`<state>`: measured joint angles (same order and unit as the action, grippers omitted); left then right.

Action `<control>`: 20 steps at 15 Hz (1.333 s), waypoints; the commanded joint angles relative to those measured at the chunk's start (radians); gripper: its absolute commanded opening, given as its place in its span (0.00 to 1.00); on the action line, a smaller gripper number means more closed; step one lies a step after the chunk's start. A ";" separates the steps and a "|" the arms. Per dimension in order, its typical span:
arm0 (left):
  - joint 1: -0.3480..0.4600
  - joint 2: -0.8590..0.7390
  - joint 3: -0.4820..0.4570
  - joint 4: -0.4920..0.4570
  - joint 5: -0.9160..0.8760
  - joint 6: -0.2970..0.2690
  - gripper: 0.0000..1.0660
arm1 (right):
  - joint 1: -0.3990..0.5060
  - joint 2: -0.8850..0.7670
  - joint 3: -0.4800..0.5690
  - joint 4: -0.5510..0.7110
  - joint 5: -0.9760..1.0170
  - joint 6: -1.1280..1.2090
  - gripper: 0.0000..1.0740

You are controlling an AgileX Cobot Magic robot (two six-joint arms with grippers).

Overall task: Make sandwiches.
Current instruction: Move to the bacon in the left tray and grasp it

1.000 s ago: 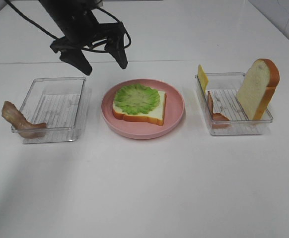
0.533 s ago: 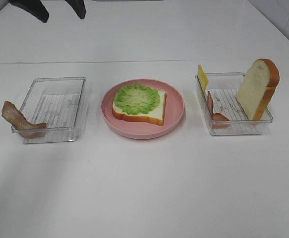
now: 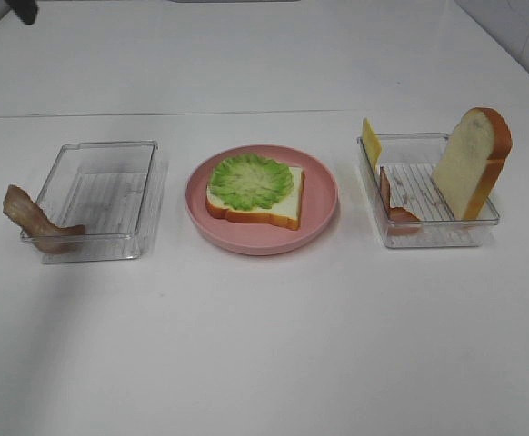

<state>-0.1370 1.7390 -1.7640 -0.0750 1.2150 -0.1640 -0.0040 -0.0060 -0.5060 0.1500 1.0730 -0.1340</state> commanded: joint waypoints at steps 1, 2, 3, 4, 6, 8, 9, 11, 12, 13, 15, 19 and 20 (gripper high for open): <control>0.054 -0.091 0.157 0.051 0.074 -0.050 0.70 | -0.008 -0.013 0.000 0.000 -0.007 -0.007 0.69; 0.054 -0.092 0.171 0.059 0.073 -0.051 0.70 | -0.008 -0.013 0.000 0.000 -0.007 -0.007 0.69; 0.054 -0.089 0.201 0.075 0.072 -0.056 0.70 | -0.008 -0.013 0.000 0.000 -0.007 -0.007 0.69; 0.054 -0.085 0.226 0.092 0.071 -0.076 0.70 | -0.008 -0.013 0.000 0.000 -0.007 -0.007 0.69; 0.054 -0.049 0.239 0.129 0.061 -0.100 0.70 | -0.008 -0.013 0.000 0.000 -0.007 -0.007 0.69; 0.054 -0.012 0.239 0.117 0.042 -0.116 0.70 | -0.008 -0.013 0.000 0.000 -0.007 -0.007 0.69; 0.054 0.043 0.239 0.100 0.028 -0.116 0.70 | -0.008 -0.013 0.000 0.000 -0.007 -0.007 0.69; 0.054 0.086 0.239 0.092 0.019 -0.116 0.70 | -0.008 -0.013 0.000 0.000 -0.007 -0.007 0.69; 0.054 0.114 0.239 0.081 0.006 -0.116 0.70 | -0.008 -0.013 0.000 0.000 -0.007 -0.007 0.69; 0.051 0.136 0.239 0.075 -0.003 -0.116 0.70 | -0.008 -0.013 0.000 0.000 -0.007 -0.007 0.69; 0.051 0.188 0.239 0.061 -0.030 -0.116 0.70 | -0.008 -0.013 0.000 0.000 -0.007 -0.007 0.69; 0.051 0.258 0.239 0.038 -0.099 -0.116 0.70 | -0.008 -0.013 0.000 0.000 -0.007 -0.007 0.69; 0.051 0.267 0.239 0.017 -0.101 -0.116 0.69 | -0.008 -0.013 0.000 0.000 -0.007 -0.007 0.69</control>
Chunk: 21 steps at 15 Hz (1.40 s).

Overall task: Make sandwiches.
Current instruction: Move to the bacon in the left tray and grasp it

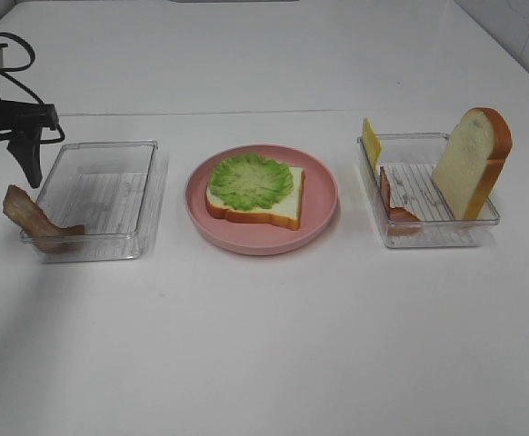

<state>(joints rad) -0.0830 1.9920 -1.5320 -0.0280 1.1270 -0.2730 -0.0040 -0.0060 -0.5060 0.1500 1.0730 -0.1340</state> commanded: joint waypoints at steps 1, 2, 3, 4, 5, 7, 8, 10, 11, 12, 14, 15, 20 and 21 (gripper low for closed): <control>-0.003 0.021 0.007 -0.040 -0.013 -0.007 0.68 | -0.008 -0.013 0.000 0.000 -0.007 -0.007 0.69; -0.003 0.029 0.007 -0.043 -0.013 -0.007 0.67 | -0.008 -0.013 0.000 0.000 -0.007 -0.007 0.69; -0.003 0.039 0.007 -0.044 -0.017 -0.007 0.67 | -0.008 -0.013 0.000 0.000 -0.007 -0.007 0.69; -0.003 0.044 0.007 -0.045 -0.017 -0.007 0.67 | -0.008 -0.013 0.000 0.000 -0.007 -0.007 0.69; -0.003 0.056 0.007 -0.048 -0.017 -0.007 0.67 | -0.008 -0.013 0.000 0.000 -0.007 -0.007 0.69; -0.004 0.081 0.007 -0.064 -0.048 -0.004 0.64 | -0.008 -0.013 0.000 0.000 -0.007 -0.007 0.69; -0.004 0.081 0.007 -0.069 -0.066 -0.004 0.62 | -0.008 -0.013 0.000 0.000 -0.007 -0.007 0.69; -0.004 0.081 0.007 -0.074 -0.070 -0.004 0.60 | -0.008 -0.013 0.000 0.000 -0.007 -0.007 0.69; -0.004 0.081 0.007 -0.080 -0.070 -0.004 0.59 | -0.008 -0.013 0.000 0.000 -0.007 -0.007 0.69; -0.004 0.081 0.007 -0.080 -0.070 -0.004 0.59 | -0.008 -0.013 0.000 0.000 -0.007 -0.007 0.69; -0.004 0.083 0.007 -0.080 -0.070 0.003 0.59 | -0.008 -0.013 0.000 0.000 -0.007 -0.007 0.69; -0.004 0.087 0.007 -0.080 -0.069 0.003 0.59 | -0.008 -0.013 0.000 0.000 -0.007 -0.007 0.69; -0.004 0.101 0.007 -0.080 -0.078 0.015 0.50 | -0.008 -0.013 0.000 0.000 -0.007 -0.007 0.69; -0.004 0.101 0.007 -0.080 -0.084 0.015 0.48 | -0.008 -0.013 0.000 0.000 -0.007 -0.007 0.69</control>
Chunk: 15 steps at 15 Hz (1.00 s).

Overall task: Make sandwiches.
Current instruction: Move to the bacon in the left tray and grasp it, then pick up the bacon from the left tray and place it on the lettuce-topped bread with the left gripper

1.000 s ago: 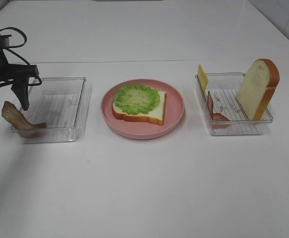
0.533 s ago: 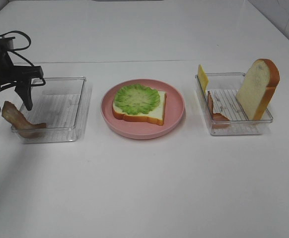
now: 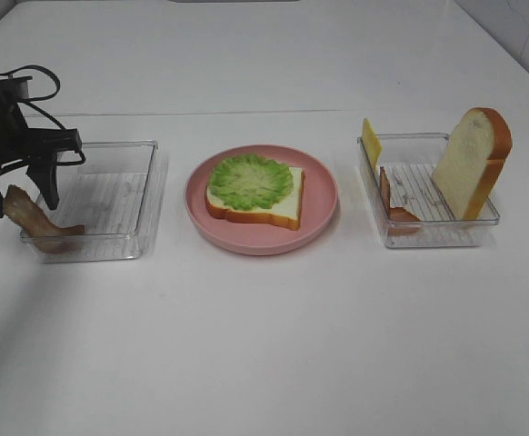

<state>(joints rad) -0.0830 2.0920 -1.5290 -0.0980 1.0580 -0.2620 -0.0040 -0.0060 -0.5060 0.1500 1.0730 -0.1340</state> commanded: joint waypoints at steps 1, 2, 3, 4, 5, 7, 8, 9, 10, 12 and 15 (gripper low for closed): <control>-0.004 0.001 0.004 -0.011 -0.021 0.004 0.43 | -0.008 -0.013 0.000 0.000 -0.007 -0.007 0.69; -0.004 0.001 0.004 -0.011 -0.023 0.004 0.38 | -0.008 -0.013 0.000 0.000 -0.007 -0.007 0.69; -0.004 0.001 0.004 -0.011 -0.027 0.004 0.32 | -0.008 -0.013 0.000 0.000 -0.007 -0.007 0.69; -0.004 0.001 0.004 -0.014 -0.028 0.004 0.24 | -0.008 -0.013 0.000 0.000 -0.007 -0.007 0.69; -0.004 0.001 0.004 -0.021 -0.028 0.003 0.20 | -0.008 -0.013 0.000 0.000 -0.007 -0.007 0.69; -0.004 0.001 0.004 -0.040 -0.036 0.003 0.05 | -0.008 -0.013 0.000 0.000 -0.007 -0.007 0.69; -0.004 0.001 0.004 -0.040 -0.041 0.003 0.01 | -0.008 -0.013 0.000 0.000 -0.007 -0.007 0.69; -0.004 0.001 0.004 -0.040 -0.041 0.003 0.00 | -0.008 -0.013 0.000 0.000 -0.007 -0.007 0.69; -0.004 0.001 0.004 -0.040 -0.041 0.004 0.00 | -0.008 -0.013 0.000 0.000 -0.007 -0.007 0.69; -0.004 0.001 0.004 -0.049 -0.041 0.014 0.00 | -0.008 -0.013 0.000 0.000 -0.007 -0.007 0.69; -0.004 -0.015 0.004 -0.098 -0.043 0.057 0.00 | -0.008 -0.013 0.000 0.000 -0.007 -0.007 0.69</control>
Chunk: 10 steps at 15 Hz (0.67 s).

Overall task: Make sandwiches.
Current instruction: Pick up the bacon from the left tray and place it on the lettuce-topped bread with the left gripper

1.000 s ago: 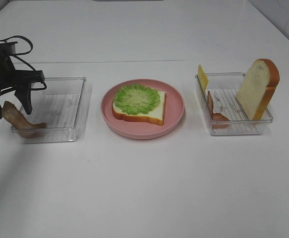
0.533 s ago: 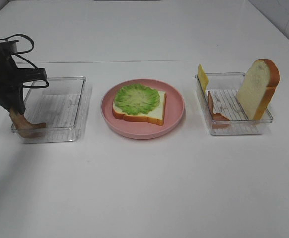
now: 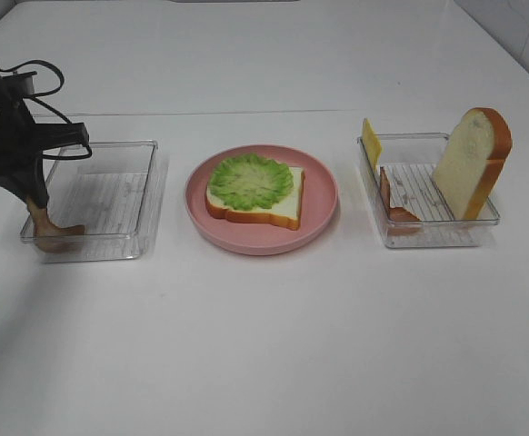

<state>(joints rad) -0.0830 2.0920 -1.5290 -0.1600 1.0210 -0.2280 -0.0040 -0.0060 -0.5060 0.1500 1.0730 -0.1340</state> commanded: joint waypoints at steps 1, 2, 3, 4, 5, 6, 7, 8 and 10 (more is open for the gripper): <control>-0.004 -0.029 -0.001 -0.066 -0.011 0.040 0.00 | -0.008 -0.013 0.000 0.000 -0.007 -0.007 0.69; -0.004 -0.057 -0.016 -0.106 -0.018 0.057 0.00 | -0.008 -0.013 0.000 0.000 -0.007 -0.007 0.69; -0.004 -0.072 -0.034 -0.130 -0.019 0.065 0.00 | -0.008 -0.013 0.000 0.000 -0.007 -0.007 0.69; -0.004 -0.078 -0.059 -0.159 -0.017 0.078 0.00 | -0.008 -0.013 0.000 0.000 -0.007 -0.007 0.69; -0.004 -0.082 -0.078 -0.222 -0.024 0.108 0.00 | -0.008 -0.013 0.000 0.000 -0.007 -0.007 0.69; -0.004 -0.082 -0.093 -0.306 -0.042 0.151 0.00 | -0.008 -0.013 0.000 0.000 -0.007 -0.007 0.69; -0.004 -0.082 -0.097 -0.403 -0.063 0.211 0.00 | -0.008 -0.013 0.000 0.000 -0.007 -0.007 0.69; -0.004 -0.082 -0.097 -0.509 -0.083 0.267 0.00 | -0.008 -0.013 0.000 0.000 -0.007 -0.007 0.69; -0.013 -0.081 -0.097 -0.708 -0.127 0.395 0.00 | -0.008 -0.013 0.000 0.000 -0.007 -0.007 0.69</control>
<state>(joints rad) -0.0910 2.0160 -1.6220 -0.8190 0.9060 0.1430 -0.0040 -0.0060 -0.5060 0.1500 1.0730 -0.1340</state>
